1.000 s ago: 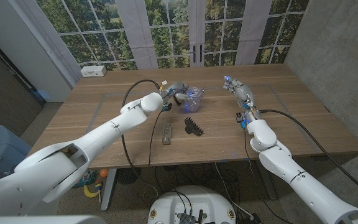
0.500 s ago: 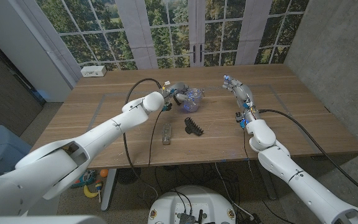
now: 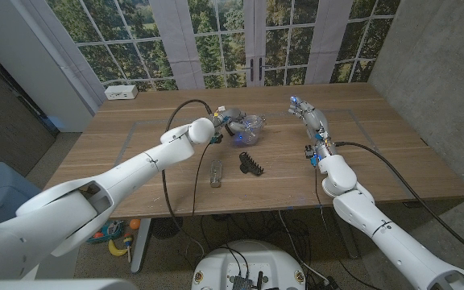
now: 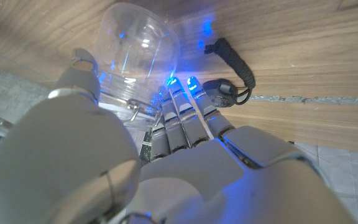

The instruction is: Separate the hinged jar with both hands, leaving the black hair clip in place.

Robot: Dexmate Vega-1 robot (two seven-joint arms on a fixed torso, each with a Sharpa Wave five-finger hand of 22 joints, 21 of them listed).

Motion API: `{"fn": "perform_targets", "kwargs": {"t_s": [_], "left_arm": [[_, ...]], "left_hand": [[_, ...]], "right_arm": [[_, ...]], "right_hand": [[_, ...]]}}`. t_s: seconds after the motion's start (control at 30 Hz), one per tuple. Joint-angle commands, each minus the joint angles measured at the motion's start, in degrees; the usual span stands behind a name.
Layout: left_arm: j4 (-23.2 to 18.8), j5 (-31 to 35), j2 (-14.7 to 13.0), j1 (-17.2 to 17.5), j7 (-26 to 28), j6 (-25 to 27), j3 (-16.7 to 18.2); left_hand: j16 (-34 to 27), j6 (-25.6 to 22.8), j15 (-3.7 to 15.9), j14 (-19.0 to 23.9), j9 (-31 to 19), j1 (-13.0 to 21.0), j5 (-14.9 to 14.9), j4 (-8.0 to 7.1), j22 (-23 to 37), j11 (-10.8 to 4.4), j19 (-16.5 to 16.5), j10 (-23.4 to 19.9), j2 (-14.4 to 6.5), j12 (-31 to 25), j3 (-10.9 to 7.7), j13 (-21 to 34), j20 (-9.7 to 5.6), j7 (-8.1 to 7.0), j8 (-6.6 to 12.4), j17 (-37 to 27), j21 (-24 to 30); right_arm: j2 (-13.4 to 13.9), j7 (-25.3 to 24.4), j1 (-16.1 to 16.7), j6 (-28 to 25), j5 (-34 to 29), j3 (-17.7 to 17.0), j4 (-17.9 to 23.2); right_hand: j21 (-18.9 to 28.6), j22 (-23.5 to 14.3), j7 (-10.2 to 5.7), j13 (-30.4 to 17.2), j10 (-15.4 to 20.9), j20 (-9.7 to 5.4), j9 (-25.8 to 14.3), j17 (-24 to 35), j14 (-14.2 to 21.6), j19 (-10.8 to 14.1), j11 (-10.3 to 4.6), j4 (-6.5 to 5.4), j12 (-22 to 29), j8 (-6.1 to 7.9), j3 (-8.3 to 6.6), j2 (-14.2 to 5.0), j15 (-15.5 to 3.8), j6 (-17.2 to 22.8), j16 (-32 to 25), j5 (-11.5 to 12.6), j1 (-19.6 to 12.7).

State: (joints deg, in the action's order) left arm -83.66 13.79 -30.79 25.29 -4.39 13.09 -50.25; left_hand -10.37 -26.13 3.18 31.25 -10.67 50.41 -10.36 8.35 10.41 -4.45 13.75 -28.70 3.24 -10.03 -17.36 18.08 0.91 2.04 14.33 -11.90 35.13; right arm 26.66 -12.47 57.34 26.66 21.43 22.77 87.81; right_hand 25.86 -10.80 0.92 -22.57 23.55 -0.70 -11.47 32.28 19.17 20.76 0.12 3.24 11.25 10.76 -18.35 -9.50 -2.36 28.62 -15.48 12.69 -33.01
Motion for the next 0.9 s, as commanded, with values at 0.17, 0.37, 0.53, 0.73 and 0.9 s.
{"fn": "perform_targets", "kwargs": {"t_s": [0.17,0.37,0.53,0.73,0.9], "left_arm": [[-6.00,5.24,-2.12,0.16,-1.97,6.24,-1.18],[-7.84,5.21,-3.07,0.63,-2.70,6.86,-0.43],[-9.65,3.95,-4.00,1.65,-2.67,6.81,1.17],[-11.89,0.83,-5.48,3.77,-1.82,5.24,4.17],[-12.44,-3.26,-6.62,5.91,-0.81,1.44,7.19]], "left_hand": [[-0.09,10.47,0.97,-9.68,-0.04,-2.24,0.26,-0.10,0.12,1.73,-6.16,10.26,1.00,0.00,1.86,-3.51,1.92,-2.12,-4.12,1.22,-4.23],[0.05,25.38,-3.17,-20.30,-0.06,-6.99,-0.30,-1.27,0.30,4.74,-14.27,24.20,0.61,-0.08,4.08,-5.84,4.77,-2.17,-4.39,1.19,-9.79],[0.28,34.27,-6.26,-29.92,-0.03,-9.71,-0.32,-1.57,0.49,7.80,-20.59,33.73,0.18,-0.30,4.95,-6.24,6.63,-2.21,-4.33,1.12,-13.83],[0.53,44.08,-9.37,-40.94,0.02,-14.47,-0.04,-2.95,0.87,10.94,-28.14,44.39,-1.58,-0.19,5.65,-6.17,9.10,-3.54,-4.63,0.85,-17.96],[0.01,48.83,-8.94,-46.50,0.07,-21.87,0.13,-6.08,1.13,10.23,-31.95,50.23,-3.70,-0.42,6.91,-6.16,9.28,-5.75,-4.36,0.26,-19.96]], "right_arm": [[-0.82,0.56,-0.46,1.43,0.05,0.15,-1.23],[-0.84,0.46,-0.44,1.17,0.04,0.14,-1.07],[-0.73,0.48,-0.51,1.08,-0.23,0.23,-0.95],[-0.64,0.38,-0.66,0.44,-0.39,0.33,-0.71],[-0.54,0.63,-0.88,-0.26,-0.07,0.45,-0.67]], "right_hand": [[0.23,-0.21,0.29,0.05,0.56,0.42,-0.16,0.12,0.85,0.29,0.29,-0.01,0.39,0.52,0.18,0.22,-0.31,0.13,-0.52,-0.13,0.83],[0.28,-0.22,0.42,0.14,0.68,0.49,-0.16,0.15,0.88,0.37,0.36,0.04,0.45,0.55,0.22,0.24,-0.23,0.09,-0.56,-0.14,1.06],[0.28,-0.23,0.44,0.19,0.62,0.63,-0.17,0.16,0.83,0.35,0.37,0.07,0.44,0.56,0.25,0.26,-0.19,0.04,-0.57,-0.15,1.21],[0.27,-0.24,0.43,0.28,0.50,0.74,-0.17,0.18,0.70,0.28,0.50,0.12,0.40,0.53,0.32,0.34,-0.16,-0.14,-0.53,-0.17,1.44],[0.23,-0.25,0.45,0.38,0.26,0.82,-0.17,0.20,0.49,0.14,0.51,0.21,0.32,0.47,0.38,0.41,-0.11,-0.41,-0.48,-0.19,1.67]]}}
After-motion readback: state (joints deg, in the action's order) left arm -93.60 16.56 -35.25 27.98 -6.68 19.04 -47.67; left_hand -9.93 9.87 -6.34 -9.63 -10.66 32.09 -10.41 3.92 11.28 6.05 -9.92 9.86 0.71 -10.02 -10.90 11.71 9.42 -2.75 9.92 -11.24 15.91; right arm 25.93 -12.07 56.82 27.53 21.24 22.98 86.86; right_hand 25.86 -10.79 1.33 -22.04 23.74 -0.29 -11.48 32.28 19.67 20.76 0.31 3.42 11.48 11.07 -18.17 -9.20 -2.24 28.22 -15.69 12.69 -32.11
